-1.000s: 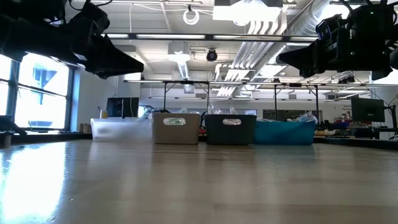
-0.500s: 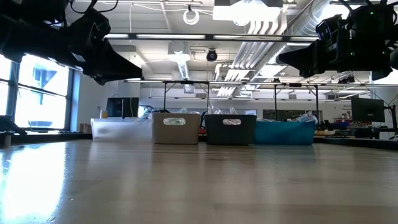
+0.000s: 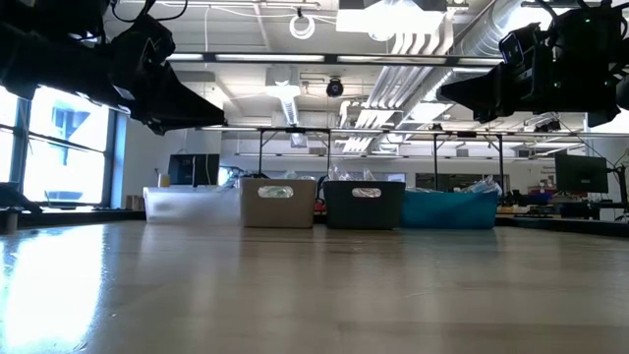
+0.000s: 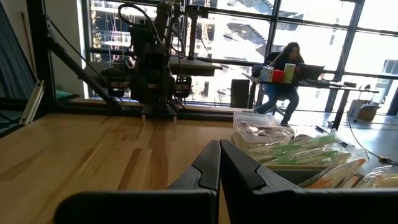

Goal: Pick & Place Toothbrushes
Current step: Adjust the bins on the table

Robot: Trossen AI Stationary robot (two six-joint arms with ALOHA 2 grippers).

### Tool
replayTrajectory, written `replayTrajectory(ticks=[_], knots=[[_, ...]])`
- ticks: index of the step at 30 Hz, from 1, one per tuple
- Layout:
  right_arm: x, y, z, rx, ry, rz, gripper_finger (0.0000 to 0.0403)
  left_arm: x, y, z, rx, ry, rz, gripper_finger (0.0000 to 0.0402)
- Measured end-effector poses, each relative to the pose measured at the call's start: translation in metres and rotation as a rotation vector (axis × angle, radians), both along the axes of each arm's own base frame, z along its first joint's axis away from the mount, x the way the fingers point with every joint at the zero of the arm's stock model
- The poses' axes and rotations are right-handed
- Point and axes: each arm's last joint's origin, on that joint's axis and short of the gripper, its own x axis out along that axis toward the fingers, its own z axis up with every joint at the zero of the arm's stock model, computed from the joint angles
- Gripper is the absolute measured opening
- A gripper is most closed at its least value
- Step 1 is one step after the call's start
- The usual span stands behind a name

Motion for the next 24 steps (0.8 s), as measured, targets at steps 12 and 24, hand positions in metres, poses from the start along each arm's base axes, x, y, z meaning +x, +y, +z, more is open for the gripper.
replayTrajectory(ticks=[12,24], knots=[[0.0,0.0,0.0,0.0,0.0,0.0,0.0002,-0.003,0.003,-0.01,-0.11,0.052,0.129,0.0064],[0.0,0.0,0.001,-0.003,-0.007,0.0,0.0002,-0.008,0.02,-0.016,-0.288,-0.034,0.481,0.0011]])
